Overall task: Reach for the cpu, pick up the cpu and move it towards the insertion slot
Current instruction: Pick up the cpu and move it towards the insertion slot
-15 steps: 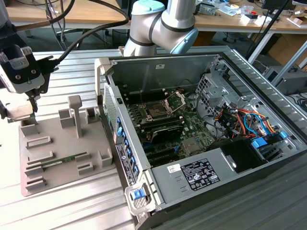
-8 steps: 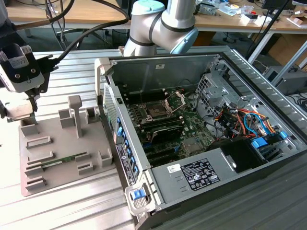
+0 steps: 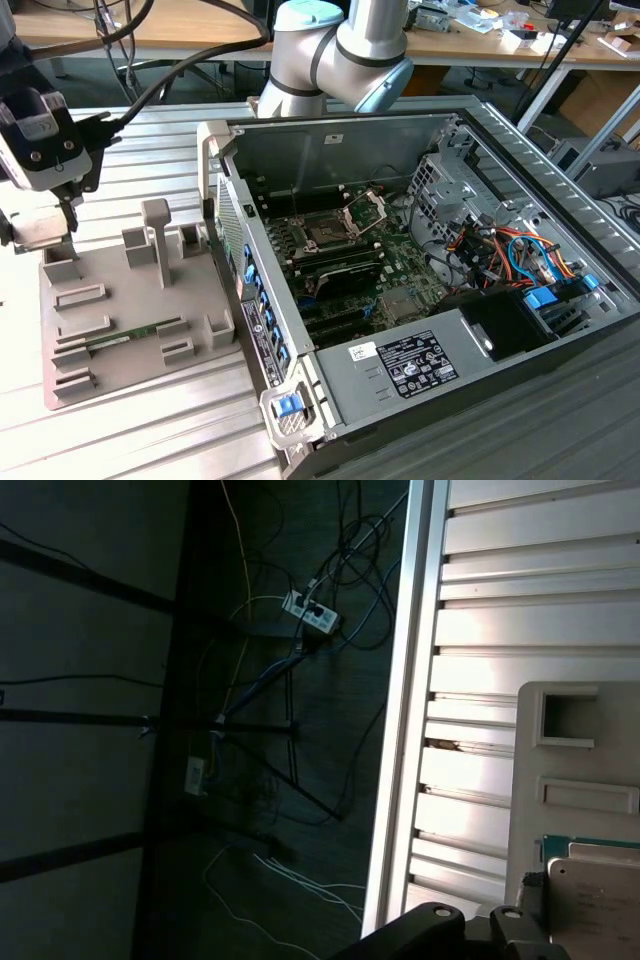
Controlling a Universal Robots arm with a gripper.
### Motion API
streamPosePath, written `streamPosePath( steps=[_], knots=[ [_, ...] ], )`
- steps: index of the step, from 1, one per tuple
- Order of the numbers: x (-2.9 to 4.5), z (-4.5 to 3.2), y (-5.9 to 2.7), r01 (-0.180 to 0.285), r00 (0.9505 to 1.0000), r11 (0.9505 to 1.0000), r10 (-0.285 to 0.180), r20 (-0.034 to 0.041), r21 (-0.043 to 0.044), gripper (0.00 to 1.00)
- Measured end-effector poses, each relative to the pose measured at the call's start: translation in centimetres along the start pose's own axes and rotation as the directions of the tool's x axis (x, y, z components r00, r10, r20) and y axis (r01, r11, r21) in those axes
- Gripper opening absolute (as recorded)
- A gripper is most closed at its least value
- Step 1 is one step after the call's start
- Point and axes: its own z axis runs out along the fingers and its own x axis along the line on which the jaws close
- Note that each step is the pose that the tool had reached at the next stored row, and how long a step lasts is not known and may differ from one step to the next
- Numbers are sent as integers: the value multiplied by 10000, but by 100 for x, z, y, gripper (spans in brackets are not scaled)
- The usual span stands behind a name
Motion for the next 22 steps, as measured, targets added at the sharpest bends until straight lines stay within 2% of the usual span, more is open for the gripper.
streamPosePath(
  steps=[22],
  knots=[
    [-1,-61,2,0,10000,10000,0,0,-1,55]
  ],
)
